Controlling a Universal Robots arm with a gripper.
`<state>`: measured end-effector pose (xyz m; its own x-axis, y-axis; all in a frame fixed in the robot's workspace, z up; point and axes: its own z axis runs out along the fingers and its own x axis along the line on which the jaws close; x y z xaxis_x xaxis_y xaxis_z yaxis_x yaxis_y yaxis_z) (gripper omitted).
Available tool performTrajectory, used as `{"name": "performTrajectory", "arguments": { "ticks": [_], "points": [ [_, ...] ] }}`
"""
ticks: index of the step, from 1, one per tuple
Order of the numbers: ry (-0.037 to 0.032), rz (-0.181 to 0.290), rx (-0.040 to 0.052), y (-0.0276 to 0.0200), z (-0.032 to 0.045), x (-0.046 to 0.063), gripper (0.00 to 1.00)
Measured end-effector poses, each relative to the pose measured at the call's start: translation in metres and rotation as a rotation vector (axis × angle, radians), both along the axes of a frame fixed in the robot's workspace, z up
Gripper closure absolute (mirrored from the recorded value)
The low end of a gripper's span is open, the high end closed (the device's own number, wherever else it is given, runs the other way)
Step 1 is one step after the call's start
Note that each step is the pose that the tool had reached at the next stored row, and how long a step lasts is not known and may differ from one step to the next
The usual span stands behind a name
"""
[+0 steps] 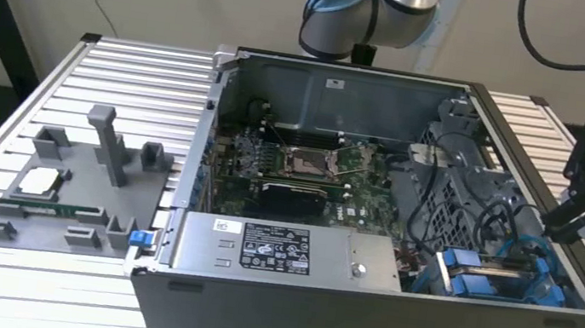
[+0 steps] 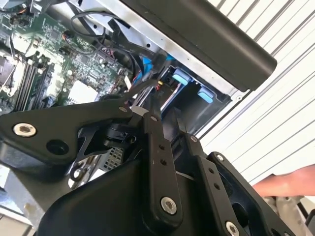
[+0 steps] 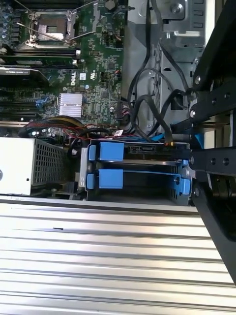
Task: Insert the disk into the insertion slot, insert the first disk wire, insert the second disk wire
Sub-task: 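Insert the second disk wire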
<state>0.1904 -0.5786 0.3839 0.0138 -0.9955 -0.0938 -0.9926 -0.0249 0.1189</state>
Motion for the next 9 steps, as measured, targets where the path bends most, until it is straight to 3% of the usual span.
{"name": "performTrajectory", "arguments": {
  "ticks": [9],
  "points": [
    [0.0, 0.0, 0.0, 0.0, 0.0, 0.0101, 0.0]
  ]
}}
